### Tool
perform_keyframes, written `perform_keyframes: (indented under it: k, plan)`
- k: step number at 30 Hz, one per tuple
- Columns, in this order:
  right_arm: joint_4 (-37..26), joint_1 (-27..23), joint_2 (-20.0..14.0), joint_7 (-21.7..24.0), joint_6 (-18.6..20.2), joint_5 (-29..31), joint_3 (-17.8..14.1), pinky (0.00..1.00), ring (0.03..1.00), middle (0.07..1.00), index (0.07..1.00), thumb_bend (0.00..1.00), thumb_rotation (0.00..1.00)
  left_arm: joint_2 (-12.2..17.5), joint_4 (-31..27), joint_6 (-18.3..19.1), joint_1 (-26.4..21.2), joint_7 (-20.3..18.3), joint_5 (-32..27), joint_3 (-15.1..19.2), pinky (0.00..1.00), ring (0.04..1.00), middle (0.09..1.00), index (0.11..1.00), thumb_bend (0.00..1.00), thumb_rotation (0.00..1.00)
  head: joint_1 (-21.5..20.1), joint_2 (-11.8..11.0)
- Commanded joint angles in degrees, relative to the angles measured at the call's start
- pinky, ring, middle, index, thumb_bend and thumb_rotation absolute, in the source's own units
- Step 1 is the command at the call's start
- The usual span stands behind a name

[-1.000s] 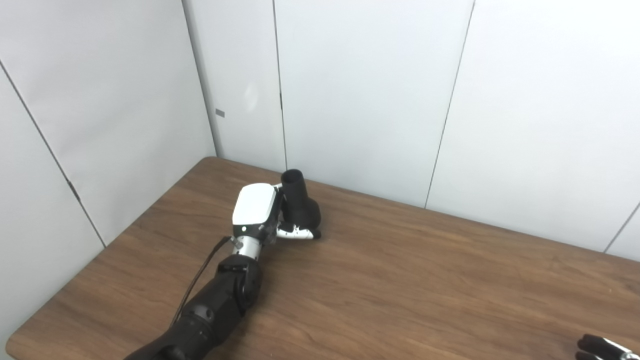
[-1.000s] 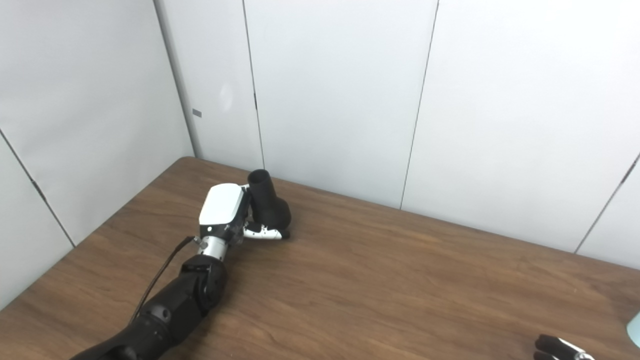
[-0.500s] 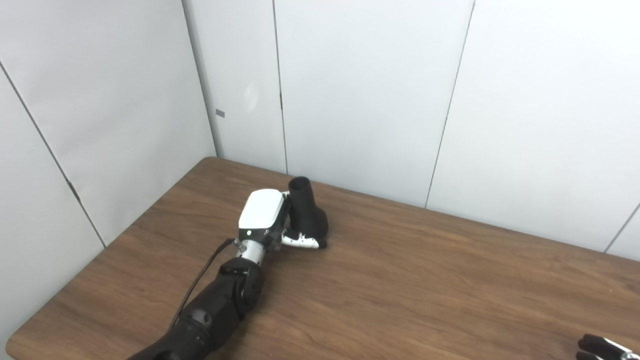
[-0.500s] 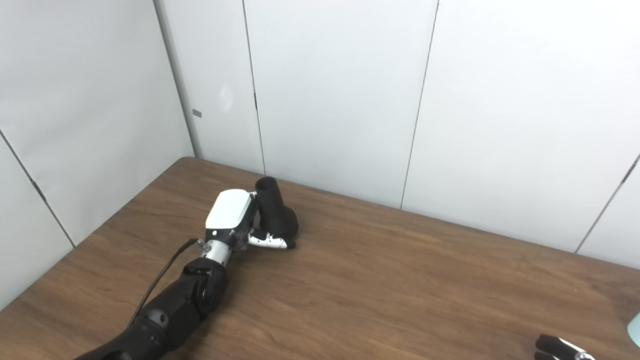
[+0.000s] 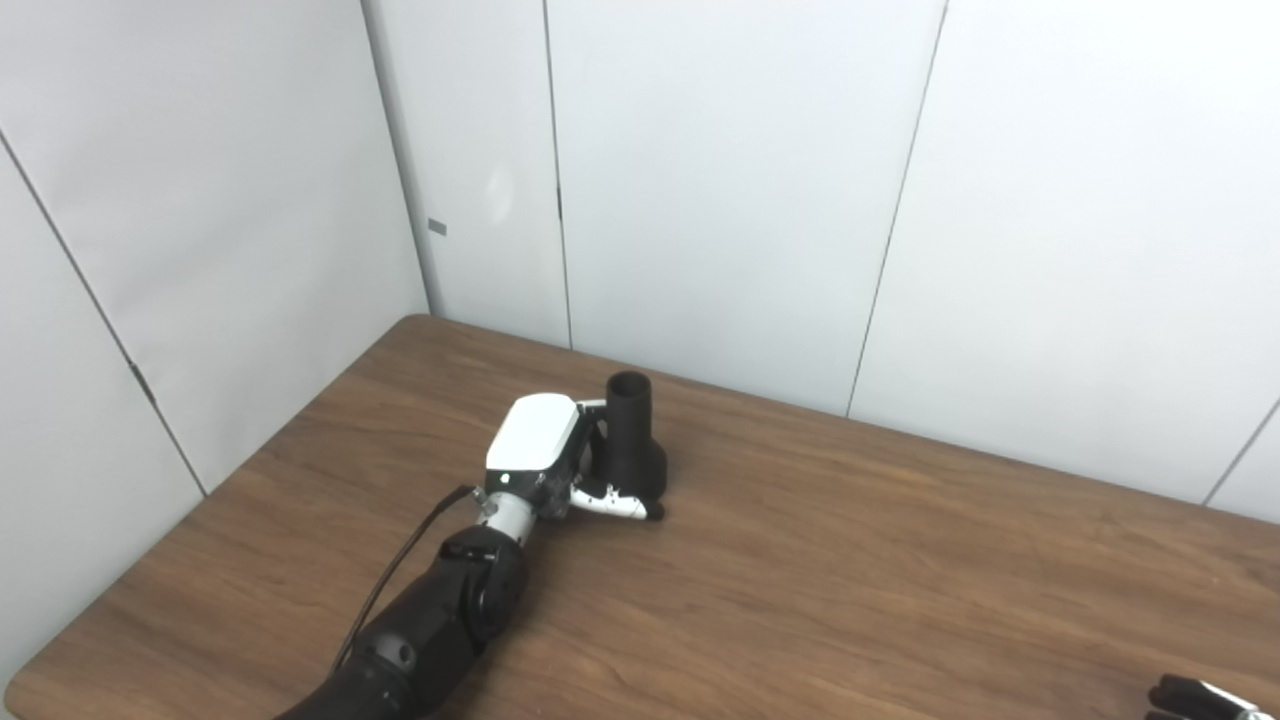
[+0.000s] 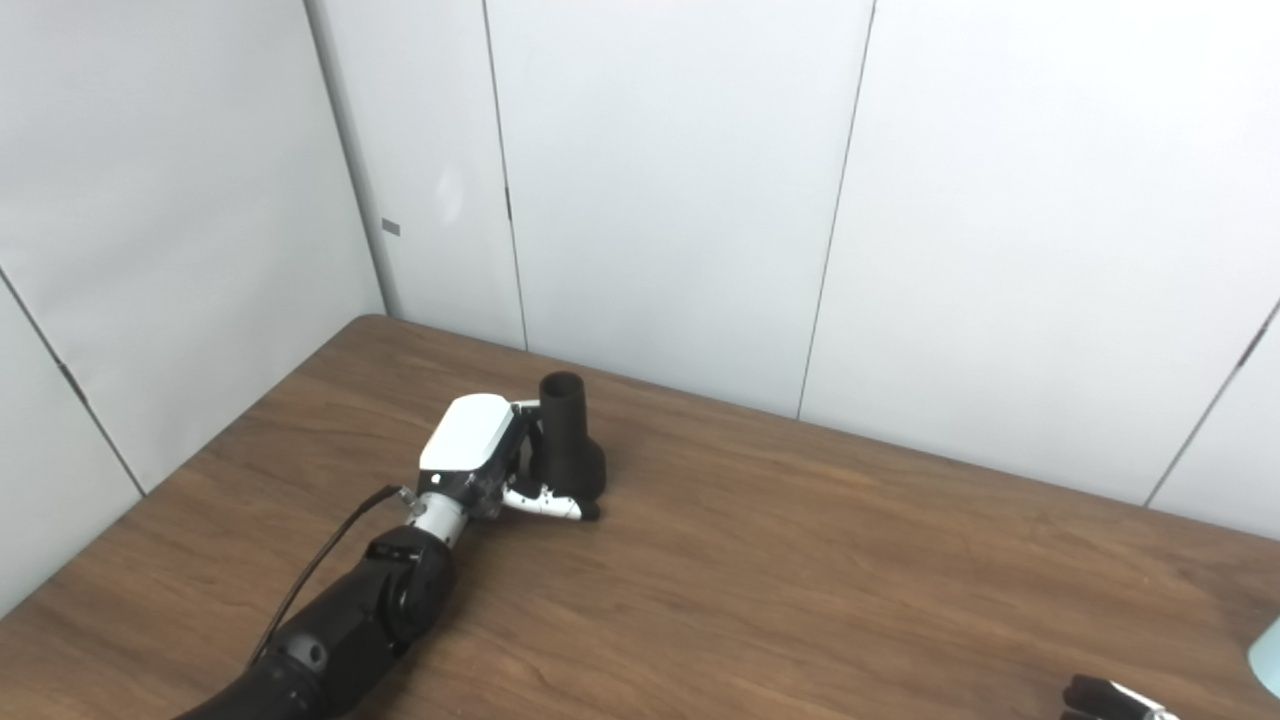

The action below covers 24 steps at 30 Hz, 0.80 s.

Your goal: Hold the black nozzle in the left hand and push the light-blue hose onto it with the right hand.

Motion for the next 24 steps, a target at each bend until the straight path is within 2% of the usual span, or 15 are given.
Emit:
perform_keyframes:
  k: [1, 3, 5, 7, 10, 12, 13, 14, 16, 18, 21, 23, 24]
  plan:
    - [-4.4, -0.8, 0.5, -1.1, 1.2, -1.8, 0.2, 0.62, 0.691, 0.702, 0.671, 0.22, 0.0, -1.7, -0.3, -1.9, 5.3, -4.0, 0.0, -3.0, 0.18, 0.234, 0.435, 0.5, 0.52, 0.0, -2.3, 1.0]
    - [-6.8, -0.9, 1.2, -1.9, 3.6, -3.3, 0.3, 0.62, 0.693, 0.709, 0.681, 0.23, 0.0, -1.4, -2.4, -1.9, 5.8, -5.5, -0.2, -3.5, 0.2, 0.258, 0.418, 0.507, 0.52, 0.0, -4.0, 1.4]
    - [-8.7, -1.0, 2.0, -2.6, 5.0, -3.8, -0.1, 0.62, 0.698, 0.716, 0.686, 0.23, 0.0, -1.4, -4.6, -2.9, 6.4, -6.1, -0.5, -4.0, 0.16, 0.214, 0.457, 0.488, 0.52, 0.0, -5.5, 1.7]
    - [-9.9, -1.4, 2.6, -3.2, 5.6, -3.8, -0.6, 0.63, 0.699, 0.717, 0.687, 0.23, 0.0, -1.6, -6.9, -3.2, 7.1, -6.7, -0.7, -4.3, 0.14, 0.183, 0.467, 0.484, 0.53, 0.0, -7.8, 2.1]
    - [-11.2, -2.1, 2.8, -4.0, 7.0, -4.9, -1.4, 0.59, 0.689, 0.713, 0.675, 0.23, 0.0, -2.1, -9.7, -4.2, 7.8, -8.6, -1.5, -4.9, 0.14, 0.19, 0.47, 0.483, 0.53, 0.0, -10.4, 2.4]
    - [-11.5, -2.6, 2.6, -4.5, 7.7, -5.9, -1.9, 0.61, 0.703, 0.725, 0.68, 0.25, 0.0, -2.2, -11.8, -4.6, 8.2, -9.9, -1.2, -5.9, 0.15, 0.202, 0.471, 0.483, 0.53, 0.0, -12.0, 2.2]
    - [-11.8, -2.9, 2.6, -5.0, 7.8, -6.6, -2.2, 0.6, 0.696, 0.721, 0.679, 0.26, 0.0, -2.3, -12.6, -5.4, 8.3, -10.0, -0.9, -6.4, 0.13, 0.18, 0.471, 0.483, 0.53, 0.0, -13.1, 1.9]
    - [-11.9, -3.1, 2.7, -5.4, 7.8, -7.0, -2.6, 0.6, 0.689, 0.716, 0.678, 0.27, 0.0, -2.5, -13.1, -6.5, 8.4, -9.7, -0.4, -7.1, 0.11, 0.158, 0.411, 0.483, 0.52, 0.01, -13.7, 1.7]
    - [-11.9, -3.6, 2.4, -6.2, 7.2, -8.1, -3.3, 0.59, 0.68, 0.709, 0.678, 0.28, 0.0, -2.9, -13.3, -9.2, 8.6, -7.8, 1.0, -8.4, 0.08, 0.115, 0.21, 0.482, 0.52, 0.03, -15.5, 1.2]
    - [-11.4, -4.3, 2.0, -6.8, 5.8, -8.1, -4.2, 0.57, 0.663, 0.698, 0.671, 0.28, 0.0, -3.4, -13.5, -10.6, 9.0, -6.8, 2.4, -9.6, 0.06, 0.103, 0.17, 0.482, 0.52, 0.04, -16.7, 0.9]
    - [-10.5, -5.8, 1.0, -7.8, 3.9, -9.3, -5.2, 0.55, 0.651, 0.689, 0.663, 0.29, 0.0, -4.0, -12.9, -13.6, 9.1, -5.4, 4.8, -11.3, 0.06, 0.102, 0.16, 0.482, 0.52, 0.04, -18.9, 0.6]
    - [-10.5, -6.9, -0.1, -8.8, 3.7, -13.1, -4.8, 0.53, 0.644, 0.682, 0.656, 0.32, 0.0, -4.2, -12.3, -15.5, 9.0, -5.3, 6.2, -12.1, 0.06, 0.103, 0.16, 0.482, 0.52, 0.04, -21.0, 0.3]
    - [-10.6, -7.5, -1.2, -9.2, 3.6, -16.2, -4.3, 0.5, 0.624, 0.667, 0.647, 0.39, 0.0, -4.4, -12.1, -16.3, 8.9, -5.2, 6.9, -12.4, 0.06, 0.106, 0.163, 0.482, 0.52, 0.04, -21.5, 0.2]
